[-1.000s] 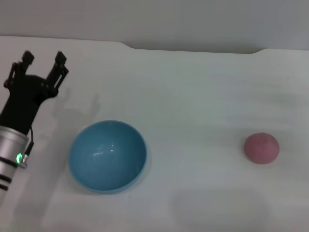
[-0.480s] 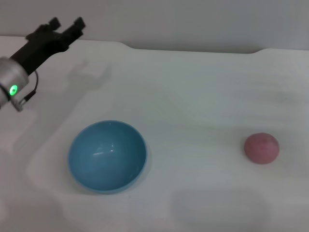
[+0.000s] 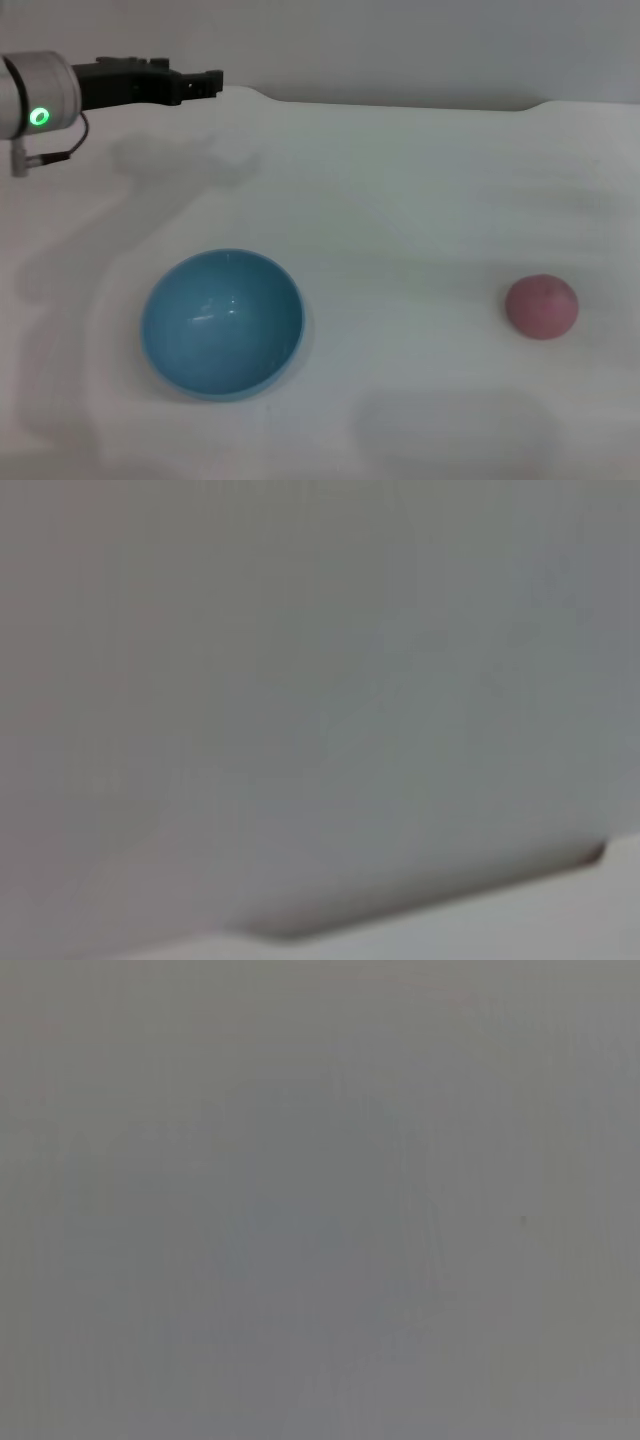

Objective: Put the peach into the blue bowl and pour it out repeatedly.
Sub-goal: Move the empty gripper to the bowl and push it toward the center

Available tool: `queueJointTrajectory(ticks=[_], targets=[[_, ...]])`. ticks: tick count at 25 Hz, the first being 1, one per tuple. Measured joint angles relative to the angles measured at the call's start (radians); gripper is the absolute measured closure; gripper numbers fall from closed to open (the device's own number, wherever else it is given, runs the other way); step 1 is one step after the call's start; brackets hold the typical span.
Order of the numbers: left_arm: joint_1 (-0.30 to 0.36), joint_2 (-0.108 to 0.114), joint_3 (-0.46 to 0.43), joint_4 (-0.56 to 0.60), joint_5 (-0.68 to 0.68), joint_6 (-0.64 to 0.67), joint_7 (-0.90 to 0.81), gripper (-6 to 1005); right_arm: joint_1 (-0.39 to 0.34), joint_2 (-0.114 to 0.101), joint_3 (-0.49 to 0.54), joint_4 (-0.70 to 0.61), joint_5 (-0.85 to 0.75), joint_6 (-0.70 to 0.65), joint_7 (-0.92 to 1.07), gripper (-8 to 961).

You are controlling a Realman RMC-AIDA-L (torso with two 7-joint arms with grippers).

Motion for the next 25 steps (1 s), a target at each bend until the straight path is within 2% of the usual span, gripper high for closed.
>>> queueJointTrajectory(ticks=[3, 5, 6, 7, 12, 15, 25], targets=[[0.010, 0.001, -0.054, 0.136, 0.148, 0.187, -0.200, 189, 0.002, -0.001, 0.000, 0.000, 0.000, 0.001, 0.000, 402], [0.010, 0.001, -0.054, 0.136, 0.148, 0.187, -0.200, 189, 0.005, -0.001, 0.000, 0.000, 0.000, 0.001, 0.000, 404], [0.010, 0.002, -0.096, 0.193, 0.212, 0.296, -0.282, 189, 0.007, -0.001, 0.000, 0.000, 0.000, 0.002, 0.000, 405], [0.005, 0.002, -0.153, 0.268, 0.320, 0.505, -0.378, 189, 0.008, -0.001, 0.000, 0.000, 0.000, 0.002, 0.000, 406], [0.021, -0.002, -0.156, 0.311, 0.407, 0.675, -0.435, 190, 0.015, -0.001, 0.000, 0.000, 0.000, 0.008, 0.000, 411], [0.036, -0.005, -0.151, 0.317, 0.437, 0.719, -0.453, 190, 0.029, -0.002, 0.000, 0.000, 0.000, 0.022, 0.000, 415], [0.040, -0.002, -0.115, 0.243, 0.444, 0.705, -0.445, 189, 0.044, -0.001, 0.000, 0.005, -0.001, 0.029, 0.000, 425]])
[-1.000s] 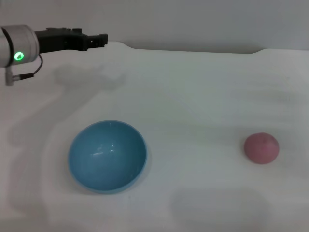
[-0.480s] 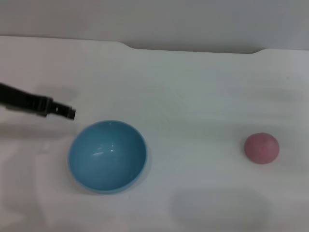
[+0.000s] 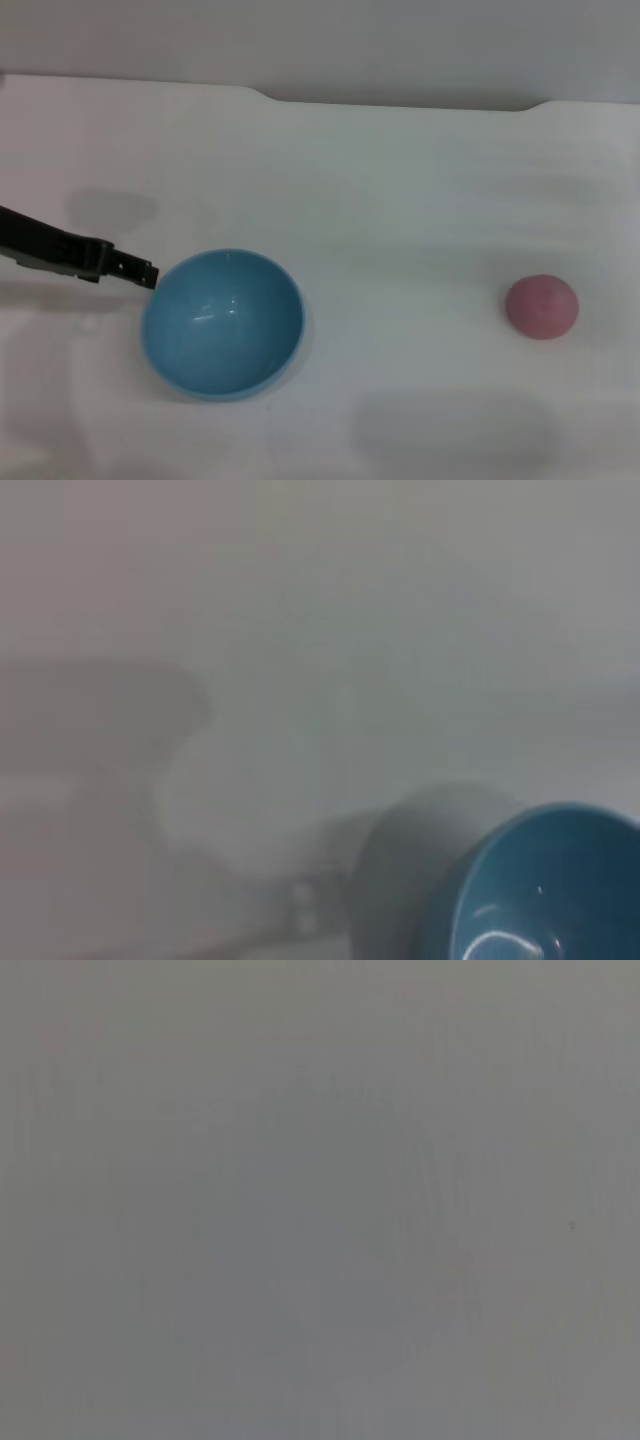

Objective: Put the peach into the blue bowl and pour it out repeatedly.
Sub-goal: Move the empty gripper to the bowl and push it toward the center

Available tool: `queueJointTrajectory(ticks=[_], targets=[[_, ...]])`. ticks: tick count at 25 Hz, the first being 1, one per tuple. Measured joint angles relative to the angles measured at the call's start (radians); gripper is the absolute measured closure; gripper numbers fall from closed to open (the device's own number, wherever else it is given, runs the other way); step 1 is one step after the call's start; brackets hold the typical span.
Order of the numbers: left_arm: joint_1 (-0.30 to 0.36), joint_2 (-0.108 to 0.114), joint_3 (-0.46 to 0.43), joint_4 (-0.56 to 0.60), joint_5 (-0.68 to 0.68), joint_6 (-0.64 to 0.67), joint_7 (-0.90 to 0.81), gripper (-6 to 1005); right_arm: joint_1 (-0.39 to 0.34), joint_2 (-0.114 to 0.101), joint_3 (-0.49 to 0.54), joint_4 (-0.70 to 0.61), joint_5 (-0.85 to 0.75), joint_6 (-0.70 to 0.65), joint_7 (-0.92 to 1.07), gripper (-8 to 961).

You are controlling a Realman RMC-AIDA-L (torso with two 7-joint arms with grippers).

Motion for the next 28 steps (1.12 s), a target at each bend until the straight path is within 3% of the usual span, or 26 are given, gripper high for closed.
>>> queueJointTrajectory(ticks=[5, 6, 11, 28], targets=[[-0.013, 0.001, 0.012, -0.045, 0.001, -0.012, 0.016, 190, -0.003, 0.001, 0.000, 0.002, 0.000, 0.000, 0.000, 431], [-0.034, 0.002, 0.014, -0.103, 0.001, -0.022, 0.037, 190, -0.003, 0.001, 0.000, 0.003, -0.001, 0.000, 0.000, 432], [-0.061, 0.003, 0.014, -0.176, 0.002, -0.045, 0.057, 189, -0.001, 0.001, 0.000, 0.005, 0.000, 0.000, 0.000, 437], [-0.113, 0.000, 0.064, -0.344, 0.005, -0.146, 0.092, 189, -0.007, 0.003, 0.001, 0.006, 0.000, -0.002, 0.000, 456]])
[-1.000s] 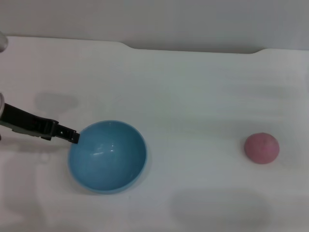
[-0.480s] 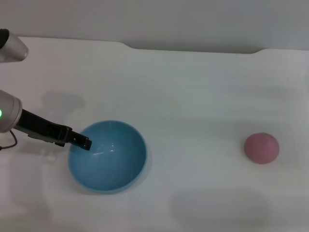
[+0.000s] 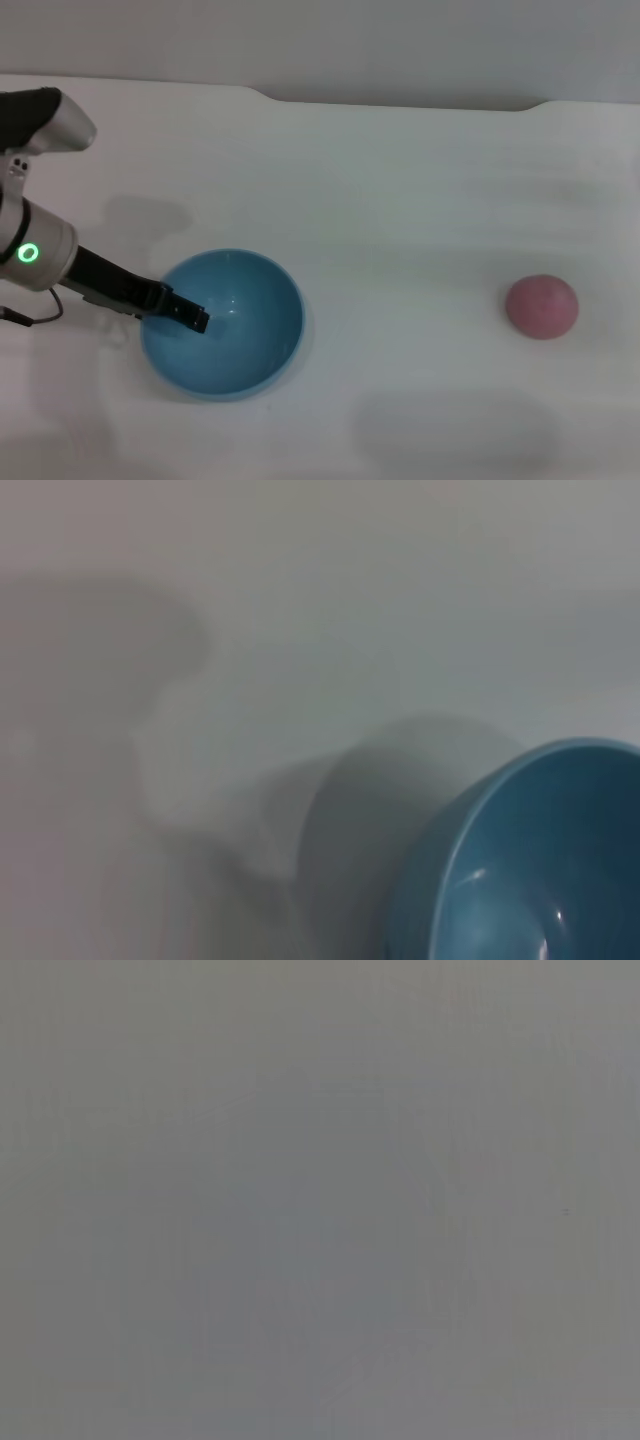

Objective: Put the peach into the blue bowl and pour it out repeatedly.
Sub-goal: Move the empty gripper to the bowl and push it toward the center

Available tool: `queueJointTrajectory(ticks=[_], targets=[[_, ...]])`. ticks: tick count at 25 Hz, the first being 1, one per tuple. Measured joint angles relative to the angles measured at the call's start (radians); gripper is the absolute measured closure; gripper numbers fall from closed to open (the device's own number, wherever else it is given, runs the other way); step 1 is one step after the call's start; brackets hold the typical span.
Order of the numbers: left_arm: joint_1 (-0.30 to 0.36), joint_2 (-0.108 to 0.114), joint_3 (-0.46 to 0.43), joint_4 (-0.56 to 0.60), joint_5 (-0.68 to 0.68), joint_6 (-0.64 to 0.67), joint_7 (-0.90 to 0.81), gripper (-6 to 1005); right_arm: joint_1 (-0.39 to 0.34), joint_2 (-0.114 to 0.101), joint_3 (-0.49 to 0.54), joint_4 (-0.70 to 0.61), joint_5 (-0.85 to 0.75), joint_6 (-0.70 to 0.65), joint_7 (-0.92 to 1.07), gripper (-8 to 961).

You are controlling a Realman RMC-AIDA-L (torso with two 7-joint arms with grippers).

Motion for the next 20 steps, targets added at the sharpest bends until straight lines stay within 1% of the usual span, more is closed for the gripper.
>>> queueJointTrajectory(ticks=[6, 14, 20], targets=[[-0.005, -0.002, 0.035, -0.014, -0.004, -0.009, -0.004, 192, -0.003, 0.000, 0.002, 0.000, 0.000, -0.001, 0.000, 462], [-0.007, -0.004, 0.042, -0.016, -0.011, -0.012, 0.000, 390, -0.011, 0.000, 0.000, -0.004, 0.000, -0.006, 0.000, 471], [-0.012, -0.004, 0.043, -0.031, -0.012, -0.010, -0.003, 645, -0.008, -0.001, -0.001, -0.004, 0.000, -0.009, 0.000, 478]])
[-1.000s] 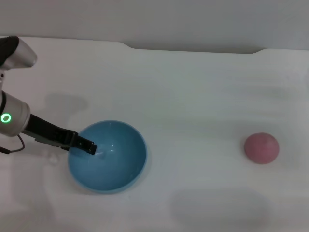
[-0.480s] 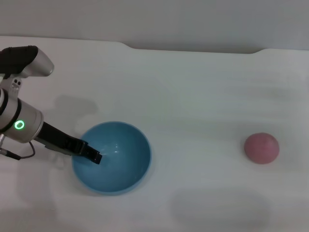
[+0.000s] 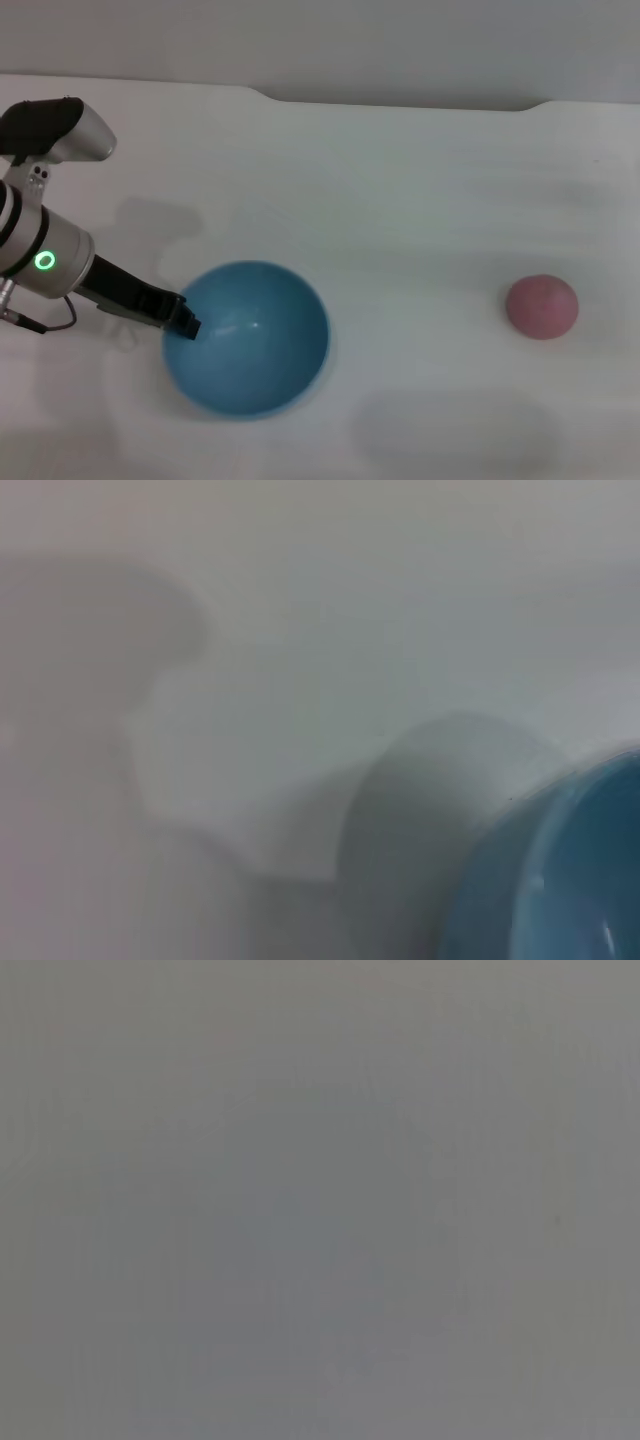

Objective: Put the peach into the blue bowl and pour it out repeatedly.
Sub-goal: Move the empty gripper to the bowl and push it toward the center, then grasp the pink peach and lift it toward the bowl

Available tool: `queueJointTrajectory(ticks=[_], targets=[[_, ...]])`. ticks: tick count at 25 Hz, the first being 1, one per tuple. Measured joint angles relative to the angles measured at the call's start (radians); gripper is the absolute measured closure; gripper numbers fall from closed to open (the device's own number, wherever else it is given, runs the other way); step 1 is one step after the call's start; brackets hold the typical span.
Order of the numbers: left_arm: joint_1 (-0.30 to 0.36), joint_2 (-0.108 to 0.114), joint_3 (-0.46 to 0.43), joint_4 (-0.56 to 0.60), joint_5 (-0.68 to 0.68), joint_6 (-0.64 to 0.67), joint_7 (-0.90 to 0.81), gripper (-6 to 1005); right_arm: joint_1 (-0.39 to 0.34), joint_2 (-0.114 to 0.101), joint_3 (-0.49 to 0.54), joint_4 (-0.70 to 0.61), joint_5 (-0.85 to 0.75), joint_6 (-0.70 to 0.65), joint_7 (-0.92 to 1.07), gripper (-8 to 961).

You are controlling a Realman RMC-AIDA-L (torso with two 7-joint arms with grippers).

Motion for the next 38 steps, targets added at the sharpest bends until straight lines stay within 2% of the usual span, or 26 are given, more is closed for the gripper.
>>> queueJointTrajectory(ticks=[4, 6, 7, 8, 10, 12, 15, 17, 19, 22, 26, 28, 31, 34, 36, 38], targets=[[-0.004, -0.002, 0.000, -0.010, -0.016, -0.019, 0.000, 800, 0.012, 0.000, -0.002, 0.004, 0.002, 0.000, 0.074, 482], [-0.004, -0.003, 0.000, -0.012, -0.035, -0.026, 0.000, 871, 0.029, 0.000, -0.014, 0.008, -0.003, 0.011, 0.194, 484], [-0.006, -0.003, 0.000, -0.013, -0.056, -0.030, 0.000, 903, 0.050, -0.002, -0.035, 0.009, -0.015, 0.042, 0.342, 485], [-0.006, -0.003, 0.000, -0.013, -0.056, -0.030, 0.000, 935, 0.050, -0.002, -0.035, 0.009, -0.015, 0.042, 0.342, 486], [-0.007, -0.003, 0.000, -0.013, -0.073, -0.033, 0.000, 999, 0.067, -0.007, -0.071, -0.013, -0.062, 0.091, 0.490, 488], [-0.006, -0.003, 0.000, -0.014, -0.086, -0.037, 0.002, 999, 0.079, -0.012, -0.123, -0.066, -0.157, 0.158, 0.647, 491], [-0.004, -0.003, 0.000, -0.015, -0.104, -0.046, 0.007, 999, 0.090, -0.028, -0.238, -0.201, -0.434, 0.275, 0.983, 494], [-0.002, -0.003, -0.001, -0.016, -0.116, -0.063, 0.008, 1000, 0.101, -0.056, -0.309, -0.282, -0.678, 0.287, 1.248, 496], [0.000, -0.003, -0.004, -0.020, -0.128, -0.081, 0.007, 1000, 0.119, -0.087, -0.352, -0.363, -0.995, 0.231, 1.569, 498], [0.003, -0.001, -0.009, -0.029, -0.156, -0.109, 0.006, 1000, 0.149, -0.103, -0.334, -0.480, -1.413, 0.051, 1.896, 501], [0.003, 0.000, -0.009, -0.032, -0.166, -0.128, 0.006, 1000, 0.191, -0.093, -0.297, -0.612, -1.806, -0.165, 2.092, 506], [0.001, 0.001, -0.006, -0.033, -0.167, -0.133, 0.006, 999, 0.209, -0.086, -0.302, -0.638, -1.919, -0.215, 2.122, 508], [-0.002, 0.000, -0.002, -0.034, -0.167, -0.138, 0.005, 999, 0.229, -0.064, -0.310, -0.679, -2.088, -0.283, 2.144, 511], [-0.004, 0.000, -0.001, -0.034, -0.168, -0.143, 0.003, 999, 0.227, -0.030, -0.317, -0.723, -2.167, -0.303, 2.146, 514], [-0.005, 0.000, -0.002, -0.034, -0.168, -0.147, 0.002, 1000, 0.220, -0.016, -0.335, -0.735, -2.183, -0.301, 2.145, 517], [-0.006, 0.000, -0.004, -0.034, -0.168, -0.150, 0.001, 1000, 0.221, -0.010, -0.360, -0.725, -2.184, -0.296, 2.142, 519]])
